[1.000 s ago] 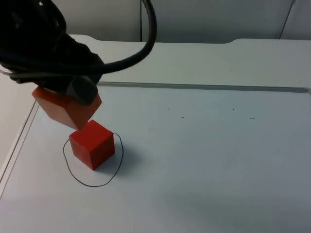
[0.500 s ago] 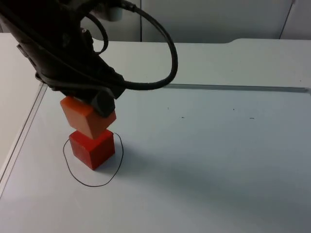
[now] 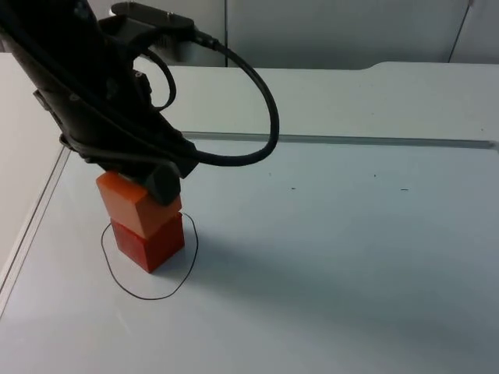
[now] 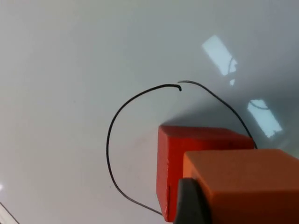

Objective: Pick up one cube with the left hand and another cube with the right hand. First place the cube in the right hand at the target position, then stack the cube in the left hand on top.

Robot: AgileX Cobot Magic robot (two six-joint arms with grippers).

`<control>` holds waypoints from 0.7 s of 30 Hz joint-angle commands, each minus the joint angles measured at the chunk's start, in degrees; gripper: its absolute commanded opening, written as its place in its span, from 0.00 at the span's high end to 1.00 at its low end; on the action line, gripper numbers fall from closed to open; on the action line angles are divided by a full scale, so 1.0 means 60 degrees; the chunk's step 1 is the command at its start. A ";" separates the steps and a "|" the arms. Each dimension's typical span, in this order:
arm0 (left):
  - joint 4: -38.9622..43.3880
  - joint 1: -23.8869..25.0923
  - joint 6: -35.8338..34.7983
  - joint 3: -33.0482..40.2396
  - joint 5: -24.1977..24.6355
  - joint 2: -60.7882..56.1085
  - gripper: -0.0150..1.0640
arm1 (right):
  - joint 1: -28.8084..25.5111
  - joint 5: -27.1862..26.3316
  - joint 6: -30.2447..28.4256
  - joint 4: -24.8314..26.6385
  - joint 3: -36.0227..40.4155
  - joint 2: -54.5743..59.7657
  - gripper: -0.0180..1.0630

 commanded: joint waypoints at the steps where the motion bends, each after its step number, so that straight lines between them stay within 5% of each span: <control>1: -0.0075 0.0023 0.0023 -0.0062 -0.0098 0.0047 0.99 | 0.0034 -0.0029 -0.0003 0.0086 -0.0044 -0.0084 0.27; 21: -0.0153 0.0023 0.0038 -0.0062 -0.0319 0.0357 0.94 | 0.0034 -0.0029 0.0032 0.0086 -0.0044 -0.0084 0.27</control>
